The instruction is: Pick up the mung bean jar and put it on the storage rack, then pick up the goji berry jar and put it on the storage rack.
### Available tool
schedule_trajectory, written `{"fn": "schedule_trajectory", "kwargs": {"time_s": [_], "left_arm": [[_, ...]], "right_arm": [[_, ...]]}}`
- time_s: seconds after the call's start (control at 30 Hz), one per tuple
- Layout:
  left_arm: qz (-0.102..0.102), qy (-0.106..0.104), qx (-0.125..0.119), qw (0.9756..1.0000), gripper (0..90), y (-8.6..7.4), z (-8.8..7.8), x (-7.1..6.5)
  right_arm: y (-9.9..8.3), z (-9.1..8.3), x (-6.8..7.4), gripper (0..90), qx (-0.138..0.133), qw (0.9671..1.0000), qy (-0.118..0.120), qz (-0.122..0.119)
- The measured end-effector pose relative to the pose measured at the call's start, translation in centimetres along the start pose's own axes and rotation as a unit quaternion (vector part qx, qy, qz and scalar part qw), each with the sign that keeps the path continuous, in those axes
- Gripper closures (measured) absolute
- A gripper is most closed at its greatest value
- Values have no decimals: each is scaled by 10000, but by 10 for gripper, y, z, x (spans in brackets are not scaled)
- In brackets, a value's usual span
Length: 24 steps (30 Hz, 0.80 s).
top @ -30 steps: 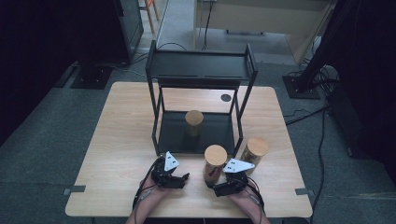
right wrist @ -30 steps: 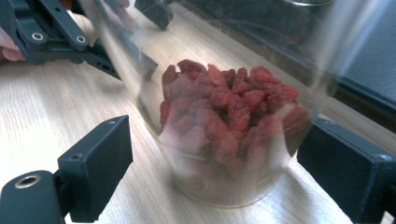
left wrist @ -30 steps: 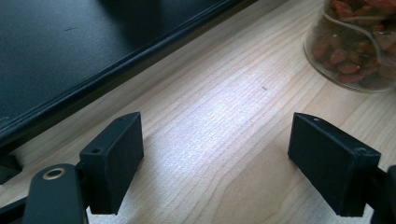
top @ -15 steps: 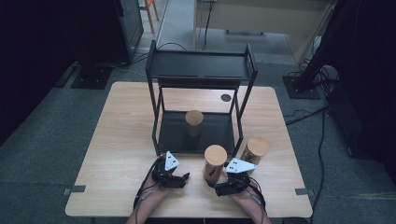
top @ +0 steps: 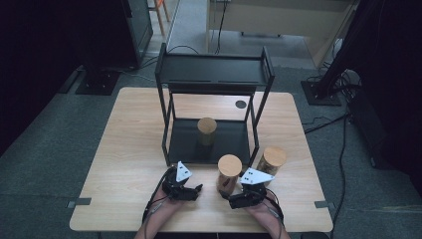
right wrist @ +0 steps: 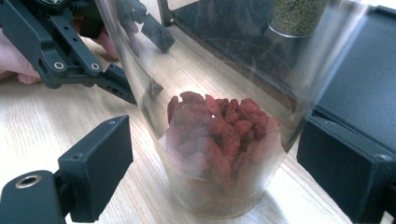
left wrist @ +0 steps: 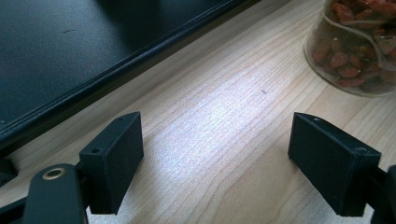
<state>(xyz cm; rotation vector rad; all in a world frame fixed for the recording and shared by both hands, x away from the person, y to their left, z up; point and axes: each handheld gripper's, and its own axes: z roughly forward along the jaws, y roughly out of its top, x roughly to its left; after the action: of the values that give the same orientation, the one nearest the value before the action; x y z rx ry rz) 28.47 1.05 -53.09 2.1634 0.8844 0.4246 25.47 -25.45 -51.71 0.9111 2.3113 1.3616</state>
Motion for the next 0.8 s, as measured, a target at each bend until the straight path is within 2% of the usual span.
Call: {"fn": "schedule_trajectory", "kwargs": {"time_s": [0.3, 0.8], "left_arm": [[4, -4, 1, 10000, 184, 0, 0, 0], [18, -15, 5, 10000, 184, 0, 0, 0]], "right_arm": [[3, -3, 0, 103, -74, 9999, -106, -7], [5, -5, 0, 102, -130, 9998, -114, 25]]}}
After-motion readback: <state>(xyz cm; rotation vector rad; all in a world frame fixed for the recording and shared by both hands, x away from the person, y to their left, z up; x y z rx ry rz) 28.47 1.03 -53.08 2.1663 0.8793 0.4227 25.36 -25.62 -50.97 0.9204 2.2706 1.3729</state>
